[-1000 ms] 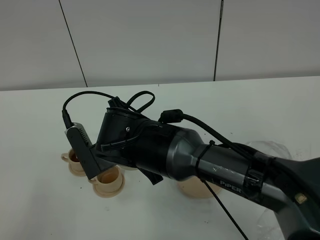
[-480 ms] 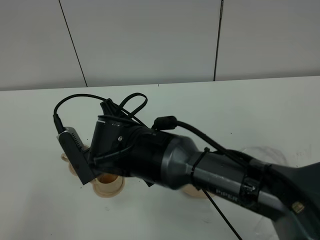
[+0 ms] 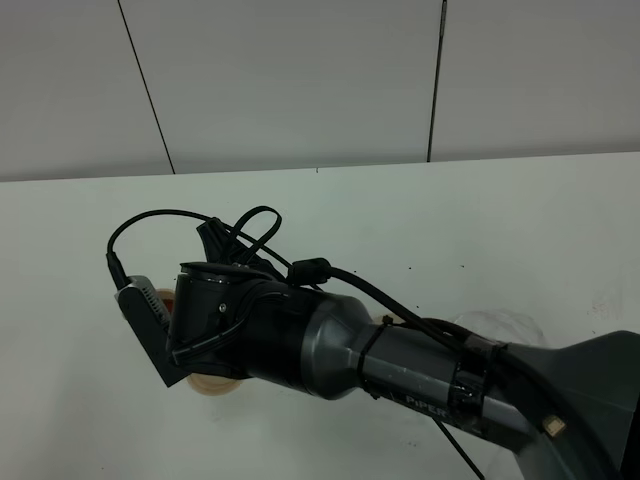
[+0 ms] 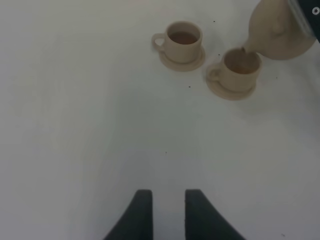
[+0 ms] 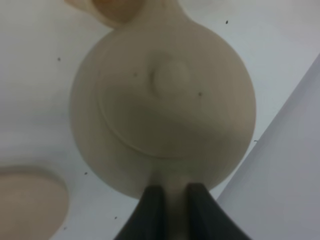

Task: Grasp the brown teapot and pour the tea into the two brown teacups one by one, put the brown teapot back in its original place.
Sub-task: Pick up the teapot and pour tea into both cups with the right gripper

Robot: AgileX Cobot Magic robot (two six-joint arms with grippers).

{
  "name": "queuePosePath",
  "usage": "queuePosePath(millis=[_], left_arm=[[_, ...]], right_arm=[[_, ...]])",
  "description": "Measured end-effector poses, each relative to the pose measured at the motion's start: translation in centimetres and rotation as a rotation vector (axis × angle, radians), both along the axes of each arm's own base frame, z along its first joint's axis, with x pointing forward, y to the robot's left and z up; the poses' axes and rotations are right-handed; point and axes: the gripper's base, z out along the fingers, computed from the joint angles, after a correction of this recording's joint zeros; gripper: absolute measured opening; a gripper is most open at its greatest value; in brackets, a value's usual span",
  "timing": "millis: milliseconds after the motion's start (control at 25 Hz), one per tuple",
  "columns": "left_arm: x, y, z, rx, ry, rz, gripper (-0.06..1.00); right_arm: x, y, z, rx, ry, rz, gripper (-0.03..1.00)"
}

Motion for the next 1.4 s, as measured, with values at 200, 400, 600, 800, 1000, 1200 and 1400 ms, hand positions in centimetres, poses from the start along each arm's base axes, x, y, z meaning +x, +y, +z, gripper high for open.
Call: queuePosePath(millis=[200, 400, 600, 800, 1000, 1200, 1400], left_arm=[[0.0, 0.0, 0.0, 0.000, 0.000, 0.000, 0.23], [0.0, 0.0, 0.0, 0.000, 0.000, 0.000, 0.23], [0.0, 0.0, 0.0, 0.000, 0.000, 0.000, 0.23], [0.0, 0.0, 0.0, 0.000, 0.000, 0.000, 0.23], [0.0, 0.0, 0.0, 0.000, 0.000, 0.000, 0.23], [0.0, 0.0, 0.0, 0.000, 0.000, 0.000, 0.23], [0.0, 0.0, 0.0, 0.000, 0.000, 0.000, 0.23]], right_arm=[[0.0, -0.1, 0.1, -0.010, -0.012, -0.017, 0.10], [0.0, -0.2, 0.2, -0.024, -0.029, -0.026, 0.10], [-0.3, -0.2, 0.2, -0.038, -0.030, -0.031, 0.10], [-0.7, -0.1, 0.1, -0.045, -0.027, -0.038, 0.10], [-0.9, 0.1, 0.2, -0.049, -0.032, -0.035, 0.10], [-1.0, 0.1, 0.2, -0.052, -0.035, -0.034, 0.10], [-1.4, 0.4, 0.3, -0.056, -0.050, -0.021, 0.10]])
